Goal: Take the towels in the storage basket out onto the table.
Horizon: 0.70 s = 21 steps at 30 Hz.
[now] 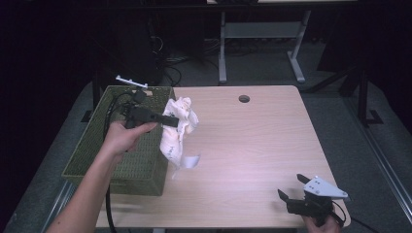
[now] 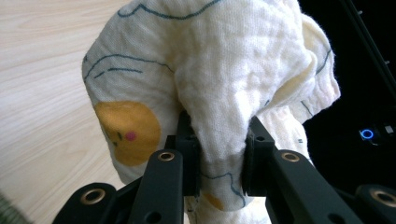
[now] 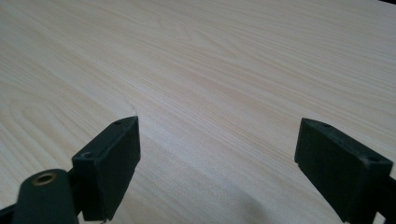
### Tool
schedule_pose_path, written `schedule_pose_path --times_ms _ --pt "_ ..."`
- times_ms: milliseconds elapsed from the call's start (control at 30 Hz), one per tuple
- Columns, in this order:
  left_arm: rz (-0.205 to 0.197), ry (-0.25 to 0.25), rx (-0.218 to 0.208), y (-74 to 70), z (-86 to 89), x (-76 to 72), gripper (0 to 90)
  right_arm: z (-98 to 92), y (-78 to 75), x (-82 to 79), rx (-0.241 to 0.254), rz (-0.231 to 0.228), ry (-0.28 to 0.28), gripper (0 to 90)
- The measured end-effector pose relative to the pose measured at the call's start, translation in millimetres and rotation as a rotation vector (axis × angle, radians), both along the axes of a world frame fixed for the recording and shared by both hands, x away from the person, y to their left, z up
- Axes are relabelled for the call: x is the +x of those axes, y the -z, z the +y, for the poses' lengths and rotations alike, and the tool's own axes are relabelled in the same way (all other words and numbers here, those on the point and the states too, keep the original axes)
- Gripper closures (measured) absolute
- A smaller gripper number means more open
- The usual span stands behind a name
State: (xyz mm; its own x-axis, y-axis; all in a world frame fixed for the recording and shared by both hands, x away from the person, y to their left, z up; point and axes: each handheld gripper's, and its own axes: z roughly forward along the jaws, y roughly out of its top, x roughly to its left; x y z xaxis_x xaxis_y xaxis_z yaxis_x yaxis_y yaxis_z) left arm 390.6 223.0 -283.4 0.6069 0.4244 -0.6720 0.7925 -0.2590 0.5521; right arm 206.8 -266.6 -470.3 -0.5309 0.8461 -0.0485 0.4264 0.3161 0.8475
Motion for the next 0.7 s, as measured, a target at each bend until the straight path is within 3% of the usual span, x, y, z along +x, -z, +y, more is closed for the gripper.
schedule_pose_path --times_ms 700 --pt "0.017 0.077 0.025 17.4 -63.9 9.9 72.5 0.3 -1.8 0.1 0.012 -0.005 0.002 13.8"
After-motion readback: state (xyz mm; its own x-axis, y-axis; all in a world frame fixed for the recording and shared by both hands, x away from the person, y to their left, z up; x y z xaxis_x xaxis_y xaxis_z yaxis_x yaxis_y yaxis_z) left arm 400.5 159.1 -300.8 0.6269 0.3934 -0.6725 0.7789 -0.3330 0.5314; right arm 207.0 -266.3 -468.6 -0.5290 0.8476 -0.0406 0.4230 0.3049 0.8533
